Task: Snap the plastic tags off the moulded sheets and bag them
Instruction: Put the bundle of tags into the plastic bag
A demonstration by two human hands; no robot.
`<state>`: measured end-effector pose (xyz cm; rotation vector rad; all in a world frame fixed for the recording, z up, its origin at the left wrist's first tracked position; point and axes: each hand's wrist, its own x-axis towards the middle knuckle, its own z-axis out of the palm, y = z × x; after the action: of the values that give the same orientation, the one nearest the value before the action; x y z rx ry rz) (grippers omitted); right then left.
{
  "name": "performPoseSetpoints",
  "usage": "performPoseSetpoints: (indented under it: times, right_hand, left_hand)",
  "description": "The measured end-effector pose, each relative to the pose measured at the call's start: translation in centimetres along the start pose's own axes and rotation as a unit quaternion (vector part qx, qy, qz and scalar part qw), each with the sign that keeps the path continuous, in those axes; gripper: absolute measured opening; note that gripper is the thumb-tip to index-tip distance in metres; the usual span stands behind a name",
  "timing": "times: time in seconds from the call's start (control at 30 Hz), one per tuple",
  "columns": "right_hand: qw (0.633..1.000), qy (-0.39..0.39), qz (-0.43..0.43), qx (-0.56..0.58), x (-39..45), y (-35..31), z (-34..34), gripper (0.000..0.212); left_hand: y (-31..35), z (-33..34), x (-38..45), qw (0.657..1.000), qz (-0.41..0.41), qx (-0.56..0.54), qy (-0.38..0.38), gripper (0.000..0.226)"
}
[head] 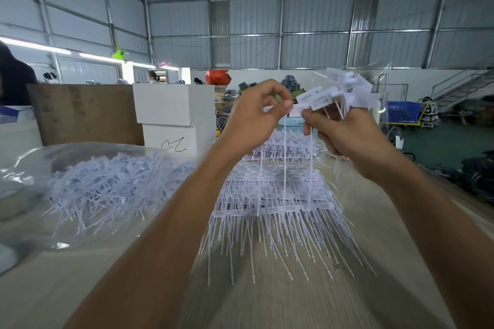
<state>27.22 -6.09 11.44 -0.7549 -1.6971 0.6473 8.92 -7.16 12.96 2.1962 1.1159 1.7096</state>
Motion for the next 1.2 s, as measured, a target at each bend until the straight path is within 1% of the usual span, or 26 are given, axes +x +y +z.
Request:
performPoseSetpoints:
  times: [0.07,0.13,0.27,0.33,0.4,0.47,0.57,0.6,0.63,0.7,0.77,0.8,0.87,0.93,1.03,1.07,1.13,1.17,1.2]
  right_hand:
    - [1.0,-0.025,-0.012,-0.008,-0.1,-0.1,-0.3,0.013]
    - [0.999,-0.034,-0.015,-0.038,-0.4,-0.3,-0.4,0.018]
    - [0.991,-0.009,-0.058,-0.117,-0.9,-0.6,0.1,0.02]
    - [0.979,0.013,-0.084,-0.185,-0.7,-0.6,0.3,0.023]
    - [0.95,0.038,-0.143,-0.274,-0.4,-0.8,0.5,0.015]
    - [0.911,0.066,-0.242,-0.326,-0.2,-0.9,0.9,0.011]
    - [0.86,0.076,-0.375,-0.337,-0.4,-1.3,1.3,0.018]
    - [0.849,0.079,-0.399,-0.336,-0.4,-1.3,1.3,0.02]
    - [0.852,0.086,-0.404,-0.323,-0.3,-1.1,1.3,0.021]
    - [0.864,0.111,-0.385,-0.304,0.0,-0.6,1.4,0.017]
    - [0.893,0.118,-0.33,-0.282,-0.1,-0.4,1.7,0.016]
    - [0.912,0.107,-0.302,-0.257,-0.1,-0.4,1.8,0.019]
    - [0.928,0.095,-0.275,-0.234,-0.3,-0.6,1.9,0.023]
    - [0.939,0.086,-0.242,-0.23,-0.3,-0.6,1.8,0.019]
    - [0.963,0.084,-0.161,-0.201,-0.3,-0.6,1.7,0.008]
    - [0.967,0.089,-0.133,-0.196,-0.2,-0.5,1.8,0.012]
    - [0.976,0.095,-0.069,-0.185,0.0,-0.3,1.8,0.017]
    - [0.98,0.096,-0.047,-0.169,0.1,-0.2,1.8,0.02]
    - [0.984,0.097,-0.04,-0.145,0.1,-0.2,1.8,0.018]
  left_hand:
    - [0.2,-0.1,-0.1,1.0,-0.009,-0.029,-0.008,0.002]
    - [0.3,-0.2,0.0,0.997,-0.032,-0.065,-0.009,0.002]
    - [0.5,-0.3,0.2,0.986,-0.076,-0.149,-0.021,0.007]
    - [0.3,-0.4,0.4,0.977,-0.104,-0.184,-0.014,0.011]
    - [0.1,-0.5,0.7,0.967,-0.142,-0.211,0.002,0.015]
    - [-0.2,-0.6,0.8,0.95,-0.192,-0.246,0.009,0.017]
    - [-0.3,-0.5,1.0,0.91,-0.262,-0.321,-0.03,0.021]
    - [-0.3,-0.6,1.0,0.904,-0.265,-0.332,-0.042,0.02]
    - [-0.3,-0.8,1.1,0.909,-0.257,-0.325,-0.043,0.017]
    - [-0.3,-1.1,1.2,0.936,-0.221,-0.272,-0.019,0.014]
    - [-0.2,-1.1,1.1,0.953,-0.192,-0.235,-0.001,0.014]
    - [-0.2,-1.0,1.0,0.954,-0.185,-0.234,-0.002,0.014]
    - [-0.2,-0.9,0.9,0.952,-0.177,-0.25,-0.006,0.014]
    - [-0.2,-0.9,0.9,0.948,-0.175,-0.265,-0.009,0.014]
    - [-0.2,-0.9,0.8,0.947,-0.174,-0.269,-0.014,0.012]
    - [-0.2,-0.9,0.7,0.95,-0.171,-0.26,-0.012,0.012]
    - [-0.2,-0.7,0.5,0.965,-0.146,-0.217,0.002,0.01]
    - [-0.2,-0.6,0.4,0.977,-0.115,-0.179,0.01,0.009]
    - [-0.1,-0.4,0.3,0.99,-0.069,-0.12,0.016,0.008]
